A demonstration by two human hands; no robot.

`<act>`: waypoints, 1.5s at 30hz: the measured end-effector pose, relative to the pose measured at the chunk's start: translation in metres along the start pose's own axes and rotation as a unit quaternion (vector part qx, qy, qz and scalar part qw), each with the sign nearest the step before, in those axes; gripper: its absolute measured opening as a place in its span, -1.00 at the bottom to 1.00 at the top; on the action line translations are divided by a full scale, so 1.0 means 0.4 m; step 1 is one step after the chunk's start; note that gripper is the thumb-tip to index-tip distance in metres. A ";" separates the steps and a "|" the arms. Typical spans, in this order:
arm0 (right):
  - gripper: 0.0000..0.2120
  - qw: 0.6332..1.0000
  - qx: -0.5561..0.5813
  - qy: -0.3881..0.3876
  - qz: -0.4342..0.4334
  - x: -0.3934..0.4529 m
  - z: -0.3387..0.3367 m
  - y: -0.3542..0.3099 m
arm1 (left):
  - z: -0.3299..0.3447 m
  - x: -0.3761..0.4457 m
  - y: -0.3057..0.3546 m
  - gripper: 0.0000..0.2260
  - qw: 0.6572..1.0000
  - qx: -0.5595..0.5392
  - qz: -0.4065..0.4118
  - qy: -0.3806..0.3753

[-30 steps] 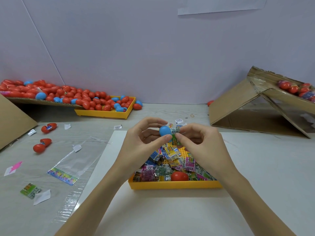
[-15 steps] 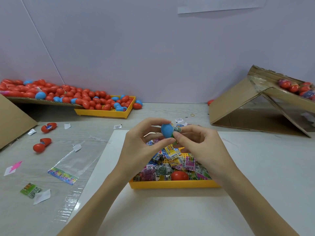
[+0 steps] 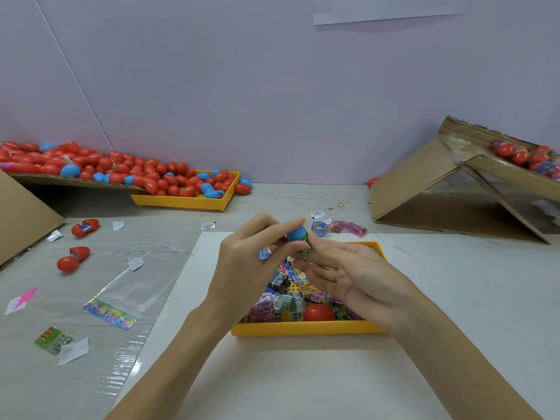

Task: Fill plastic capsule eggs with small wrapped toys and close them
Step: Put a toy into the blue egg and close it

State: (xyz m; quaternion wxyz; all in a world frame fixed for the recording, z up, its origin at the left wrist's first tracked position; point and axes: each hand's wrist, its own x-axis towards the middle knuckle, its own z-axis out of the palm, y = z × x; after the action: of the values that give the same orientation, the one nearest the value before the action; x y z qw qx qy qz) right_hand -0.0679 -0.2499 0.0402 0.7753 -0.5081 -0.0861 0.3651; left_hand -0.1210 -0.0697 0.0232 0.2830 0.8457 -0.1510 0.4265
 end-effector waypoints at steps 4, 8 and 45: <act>-0.74 0.999 0.028 -0.004 0.026 0.003 0.002 -0.003 | -0.001 0.000 0.000 -0.68 1.000 -0.008 -0.003 -0.009; -0.71 0.998 0.055 -0.002 0.039 0.005 -0.002 -0.005 | -0.004 0.004 0.004 -0.65 0.993 -0.092 -0.059 -0.037; -0.80 0.987 0.024 0.154 -0.032 0.051 -0.058 0.000 | 0.388 0.594 0.234 -0.71 0.843 -0.357 -0.387 -0.111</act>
State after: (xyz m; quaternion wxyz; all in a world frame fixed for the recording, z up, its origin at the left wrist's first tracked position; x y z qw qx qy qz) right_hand -0.0417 -0.2535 0.0244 0.8025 -0.5368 0.0266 0.2592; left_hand 0.0715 -0.2418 0.1738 0.6888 0.7175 0.0164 0.1022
